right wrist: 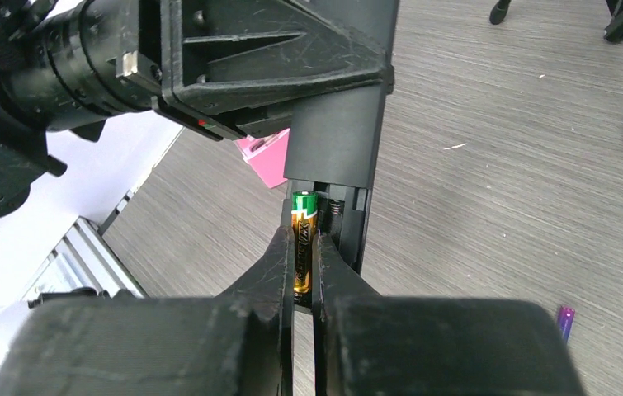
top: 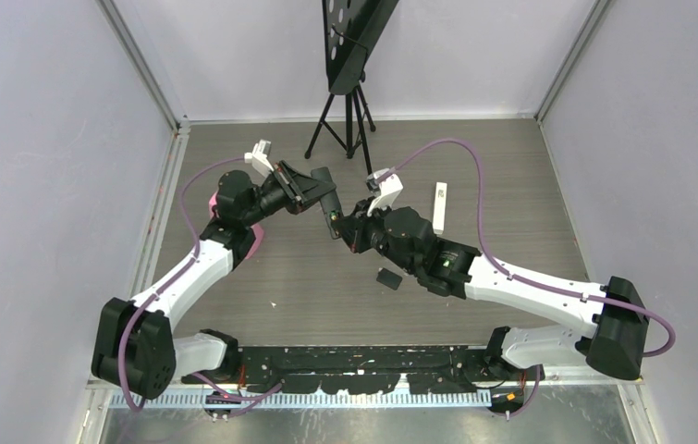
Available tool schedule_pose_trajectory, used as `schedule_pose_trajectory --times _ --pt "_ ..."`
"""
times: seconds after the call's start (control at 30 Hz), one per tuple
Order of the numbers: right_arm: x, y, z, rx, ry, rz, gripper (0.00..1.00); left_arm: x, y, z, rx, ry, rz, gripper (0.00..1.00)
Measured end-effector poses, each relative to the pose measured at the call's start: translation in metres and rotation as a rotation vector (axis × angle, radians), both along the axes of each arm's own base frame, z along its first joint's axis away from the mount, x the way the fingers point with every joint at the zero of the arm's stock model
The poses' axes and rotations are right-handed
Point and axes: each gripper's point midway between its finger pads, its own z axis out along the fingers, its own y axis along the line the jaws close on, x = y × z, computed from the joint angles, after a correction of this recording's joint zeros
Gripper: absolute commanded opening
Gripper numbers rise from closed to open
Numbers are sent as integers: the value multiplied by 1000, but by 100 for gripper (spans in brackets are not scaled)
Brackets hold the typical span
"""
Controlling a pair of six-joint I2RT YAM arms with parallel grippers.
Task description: Load the batteries into the remote control
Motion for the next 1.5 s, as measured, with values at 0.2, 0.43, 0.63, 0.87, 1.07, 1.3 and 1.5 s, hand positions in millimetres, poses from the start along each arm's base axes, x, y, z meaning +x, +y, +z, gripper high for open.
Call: schedule_pose_trajectory --times 0.2,0.43,0.63,0.87,1.07,1.3,1.5 --pt "-5 2 -2 -45 -18 56 10 -4 -3 -4 -2 19 -37 0" --pt "-5 1 -2 -49 -10 44 22 -5 -3 -4 -1 17 -41 0" --pt "-3 1 -3 -38 4 16 27 -4 -3 -4 -1 17 -39 0" --pt "0 2 0 -11 8 -8 36 -3 -3 -2 -10 19 -31 0" --pt "1 3 4 3 3 -23 39 -2 -2 1 -17 10 -26 0" --pt "3 1 14 9 1 -44 46 -2 -3 6 -32 -6 -25 0" --pt "4 1 17 11 0 -53 51 -2 -3 8 -42 0 -25 0"
